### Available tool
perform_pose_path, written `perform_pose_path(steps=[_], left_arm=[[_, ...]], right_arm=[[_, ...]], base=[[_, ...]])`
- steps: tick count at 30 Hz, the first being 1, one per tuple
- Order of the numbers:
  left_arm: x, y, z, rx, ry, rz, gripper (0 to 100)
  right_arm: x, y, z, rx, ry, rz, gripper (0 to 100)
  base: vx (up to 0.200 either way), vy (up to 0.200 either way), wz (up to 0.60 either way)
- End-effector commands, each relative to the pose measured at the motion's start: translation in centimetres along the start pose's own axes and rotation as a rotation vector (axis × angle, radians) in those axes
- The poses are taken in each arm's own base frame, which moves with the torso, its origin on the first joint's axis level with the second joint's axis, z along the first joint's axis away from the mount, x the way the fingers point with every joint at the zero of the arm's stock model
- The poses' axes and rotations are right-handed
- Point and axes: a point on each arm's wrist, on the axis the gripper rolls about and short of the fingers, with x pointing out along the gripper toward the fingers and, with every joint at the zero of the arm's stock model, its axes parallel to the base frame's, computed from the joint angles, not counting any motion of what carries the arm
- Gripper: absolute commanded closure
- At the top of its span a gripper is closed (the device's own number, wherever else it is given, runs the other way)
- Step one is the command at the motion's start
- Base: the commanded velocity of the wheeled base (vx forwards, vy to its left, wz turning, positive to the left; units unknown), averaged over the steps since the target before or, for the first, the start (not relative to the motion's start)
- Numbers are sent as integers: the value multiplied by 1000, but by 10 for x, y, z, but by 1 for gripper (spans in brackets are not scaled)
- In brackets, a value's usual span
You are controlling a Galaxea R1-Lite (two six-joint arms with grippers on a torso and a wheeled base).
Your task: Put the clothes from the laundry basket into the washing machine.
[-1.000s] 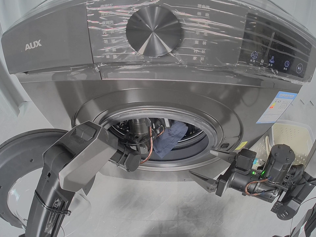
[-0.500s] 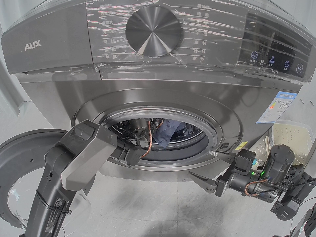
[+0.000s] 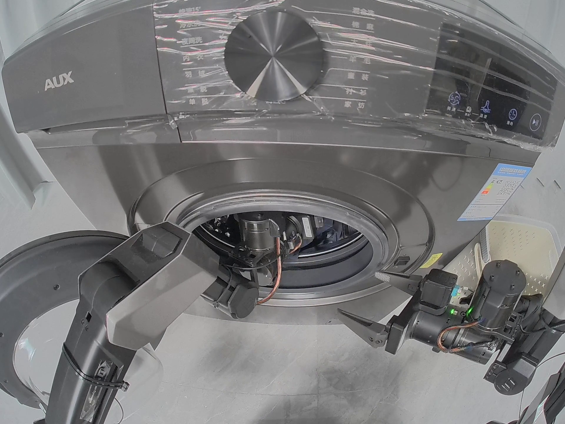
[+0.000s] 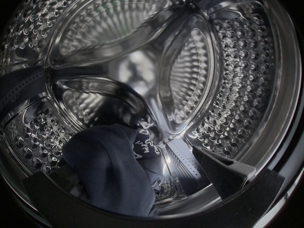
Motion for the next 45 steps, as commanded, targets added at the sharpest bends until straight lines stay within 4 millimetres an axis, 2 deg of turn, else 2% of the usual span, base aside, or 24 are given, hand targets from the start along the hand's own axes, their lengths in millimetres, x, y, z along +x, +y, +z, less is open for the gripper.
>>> perform_pose_path(steps=[1,4,7,14,17,23,28,30,33,39,40,42,45], left_arm=[[-17,-15,-8,34,47,-51,0],[-43,-25,-22,66,144,-117,0],[-52,-26,-31,79,168,-120,0],[-78,-5,-47,195,217,-106,0],[-86,-8,-46,196,219,-119,0],[-80,-6,-40,182,183,-110,0],[-97,-10,-27,181,202,-123,0],[-112,-20,-24,184,220,-151,0],[-130,-22,-19,188,228,-169,0],[-185,-32,-5,174,232,-249,0],[-185,-32,-5,174,232,-249,0],[-217,-39,6,150,240,-300,0],[-243,-43,23,126,240,-346,0]], right_arm=[[0,0,-1,1,5,1,0],[-1,0,-2,1,10,-1,0],[-2,0,-3,2,14,1,0],[-2,0,-3,2,16,-1,0],[-2,0,-3,2,17,1,0],[-2,2,-4,3,19,5,0],[-3,1,-4,4,22,4,0],[-3,2,-4,4,24,7,0],[-3,2,-5,4,25,8,0],[-11,2,-8,7,45,6,0],[-11,2,-8,7,45,6,0],[-18,2,-8,9,51,3,0],[-24,3,-5,8,43,4,0]], base=[[0,0,0],[0,0,0],[0,0,0],[0,0,0],[0,0,0],[0,0,0],[0,0,0],[0,0,0],[0,0,0],[0,0,0],[0,0,0],[0,0,0],[0,0,0]])
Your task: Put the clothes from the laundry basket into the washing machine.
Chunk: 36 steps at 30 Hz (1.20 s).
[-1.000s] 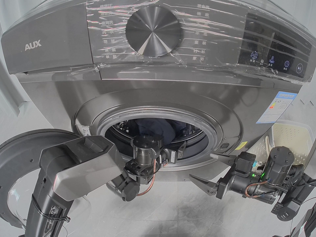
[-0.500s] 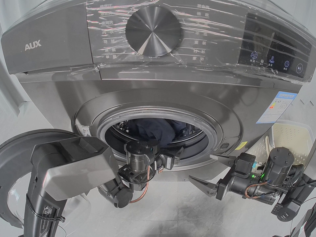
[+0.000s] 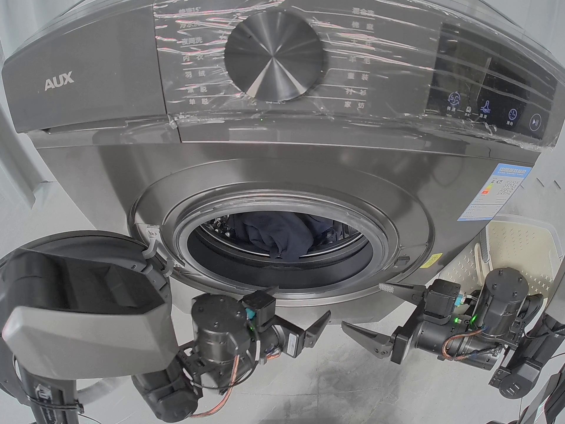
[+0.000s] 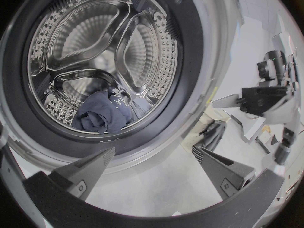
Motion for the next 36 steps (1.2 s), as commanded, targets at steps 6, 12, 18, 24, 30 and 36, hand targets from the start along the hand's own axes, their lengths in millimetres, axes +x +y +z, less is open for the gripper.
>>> perform_pose_path(steps=[6,12,18,24,30,36], left_arm=[[-104,-25,51,-52,-122,-147,0],[-140,-21,59,-49,-157,-165,0],[-168,-11,55,-48,-151,-98,0],[-199,4,71,-85,-249,-19,0],[-220,16,74,-80,-244,28,0],[-253,31,72,-80,-250,77,0]], right_arm=[[-34,4,12,-8,-49,-5,0],[-62,8,12,-6,-49,-17,0],[-90,8,36,-20,-204,-105,0],[-126,8,34,65,-158,-246,0],[-168,11,27,60,-155,-310,0],[-199,16,14,58,-167,-378,0]], base=[[0,0,0],[0,0,0],[0,0,0],[-100,0,0],[-100,0,0],[-100,0,0]])
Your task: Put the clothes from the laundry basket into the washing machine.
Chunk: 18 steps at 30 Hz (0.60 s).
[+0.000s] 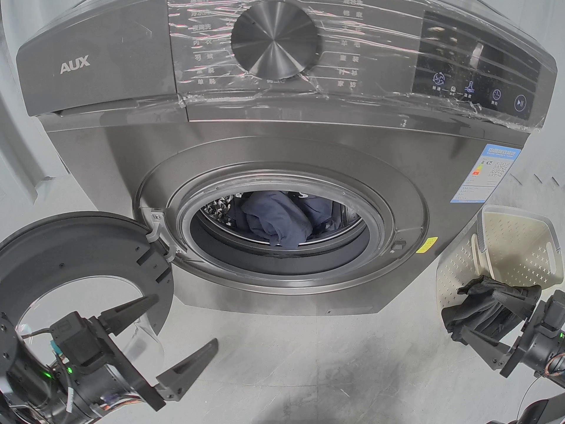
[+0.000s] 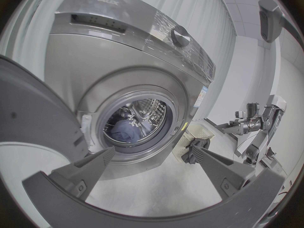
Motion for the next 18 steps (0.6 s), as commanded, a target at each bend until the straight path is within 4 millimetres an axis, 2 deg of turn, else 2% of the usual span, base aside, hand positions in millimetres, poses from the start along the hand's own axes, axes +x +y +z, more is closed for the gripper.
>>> perform_pose_path(steps=[1,3,9,15,18], left_arm=[[-49,20,13,-19,-97,58,0],[-56,23,13,-20,-98,60,0],[-78,31,9,-14,-103,89,0],[-104,36,0,-8,-123,126,0],[-116,37,-8,11,-119,141,0]], right_arm=[[-51,-8,-9,13,-125,-112,0],[-59,-9,-14,15,-129,-142,0],[-74,-9,-21,19,-141,-207,0],[-85,-8,-25,19,-193,-274,0],[-89,-8,-28,19,-201,-307,0]], base=[[-200,0,0],[-200,0,0],[0,0,0],[-200,0,0],[0,0,0]])
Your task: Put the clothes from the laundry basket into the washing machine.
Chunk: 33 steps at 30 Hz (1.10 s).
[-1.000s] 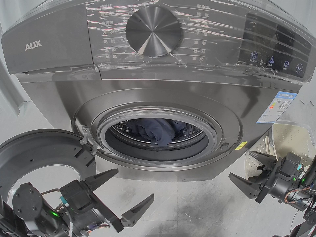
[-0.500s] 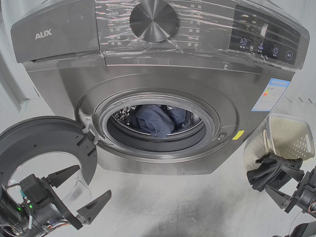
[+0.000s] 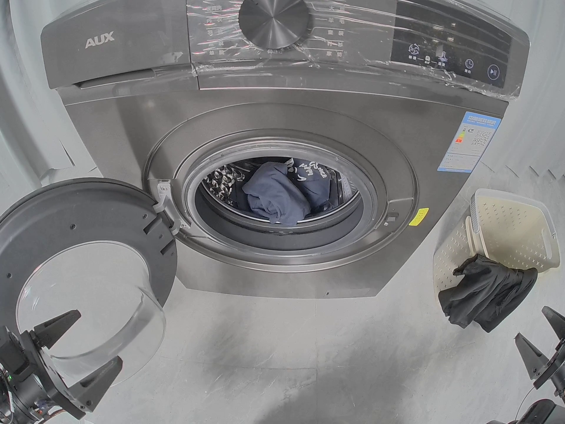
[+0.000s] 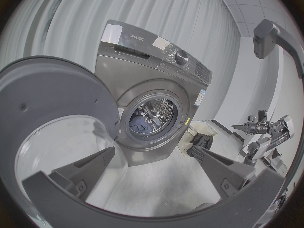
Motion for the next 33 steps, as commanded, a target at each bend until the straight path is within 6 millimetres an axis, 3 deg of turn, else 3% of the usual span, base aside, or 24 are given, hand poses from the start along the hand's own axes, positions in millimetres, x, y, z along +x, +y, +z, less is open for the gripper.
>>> perform_pose_path(steps=[1,9,18,22,26,33], left_arm=[[-31,6,-8,9,-94,38,0],[-59,6,-28,22,-134,108,0],[-63,4,-37,28,-128,257,0],[-65,2,-39,57,-139,334,0],[-66,2,-50,66,-74,361,0],[-70,-3,-58,167,-68,440,0]], right_arm=[[-16,-1,-3,4,-90,-68,0],[-33,-1,-15,1,-125,-153,0],[-32,-2,-26,3,-103,-223,0],[-32,-1,-30,-19,-94,-303,0],[-39,3,-47,-44,-24,-263,0],[-38,2,-46,-50,-27,-272,0]], base=[[0,0,0],[0,0,0],[0,-200,0],[0,0,0],[0,0,0],[0,0,0]])
